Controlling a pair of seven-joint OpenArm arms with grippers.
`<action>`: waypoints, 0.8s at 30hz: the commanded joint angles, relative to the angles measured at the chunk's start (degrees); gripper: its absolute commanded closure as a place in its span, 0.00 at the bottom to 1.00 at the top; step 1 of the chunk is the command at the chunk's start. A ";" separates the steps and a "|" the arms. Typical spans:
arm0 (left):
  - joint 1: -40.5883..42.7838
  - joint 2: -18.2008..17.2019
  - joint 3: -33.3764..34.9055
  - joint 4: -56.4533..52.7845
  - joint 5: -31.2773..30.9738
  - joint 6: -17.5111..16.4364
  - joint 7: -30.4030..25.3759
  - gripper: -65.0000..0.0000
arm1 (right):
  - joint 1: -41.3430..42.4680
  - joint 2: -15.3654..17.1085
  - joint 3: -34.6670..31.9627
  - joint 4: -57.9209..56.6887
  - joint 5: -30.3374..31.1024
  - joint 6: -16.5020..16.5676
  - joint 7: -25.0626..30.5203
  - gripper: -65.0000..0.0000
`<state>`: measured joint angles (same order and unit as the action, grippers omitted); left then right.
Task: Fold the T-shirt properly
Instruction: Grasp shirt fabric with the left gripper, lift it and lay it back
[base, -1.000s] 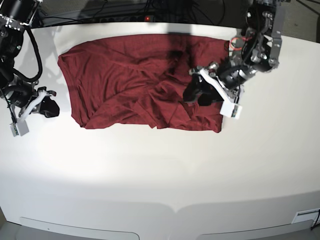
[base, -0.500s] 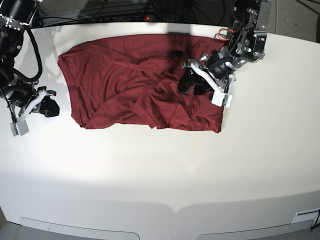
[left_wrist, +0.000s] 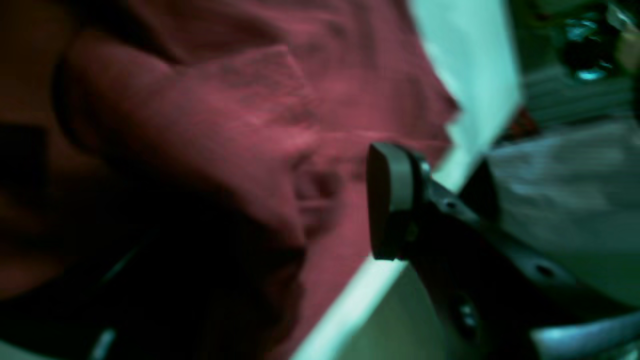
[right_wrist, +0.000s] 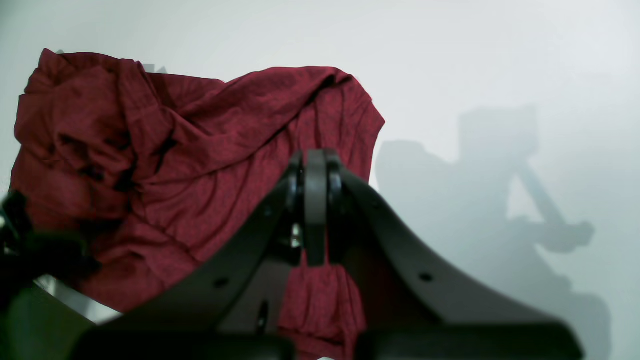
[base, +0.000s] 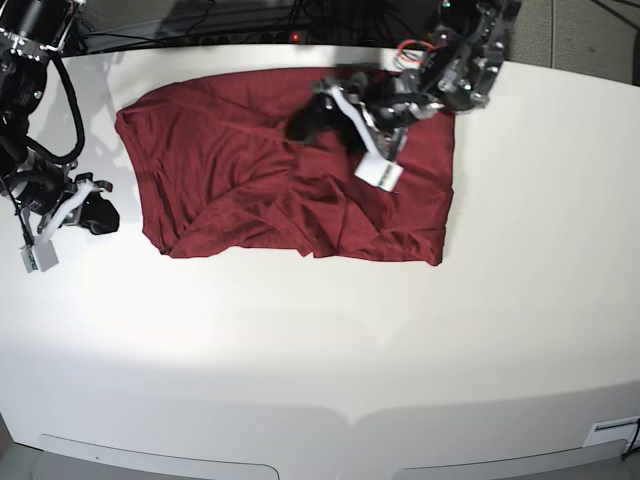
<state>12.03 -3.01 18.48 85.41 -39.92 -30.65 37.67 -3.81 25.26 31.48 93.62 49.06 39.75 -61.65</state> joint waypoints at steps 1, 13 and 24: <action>-0.50 0.33 1.86 0.83 -1.25 -1.14 -0.42 0.53 | 0.79 1.09 0.37 0.87 1.09 0.25 0.76 1.00; -1.92 0.28 9.38 0.94 -1.11 -7.45 0.50 0.53 | 0.79 1.09 0.39 0.87 1.09 0.25 0.76 1.00; -3.28 0.26 1.42 6.16 -1.05 -2.25 -2.21 0.53 | 0.76 1.09 0.39 0.87 1.09 0.25 0.72 1.00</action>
<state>9.34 -2.85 19.86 90.39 -39.88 -31.92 36.40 -3.84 25.26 31.48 93.65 49.01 39.75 -61.67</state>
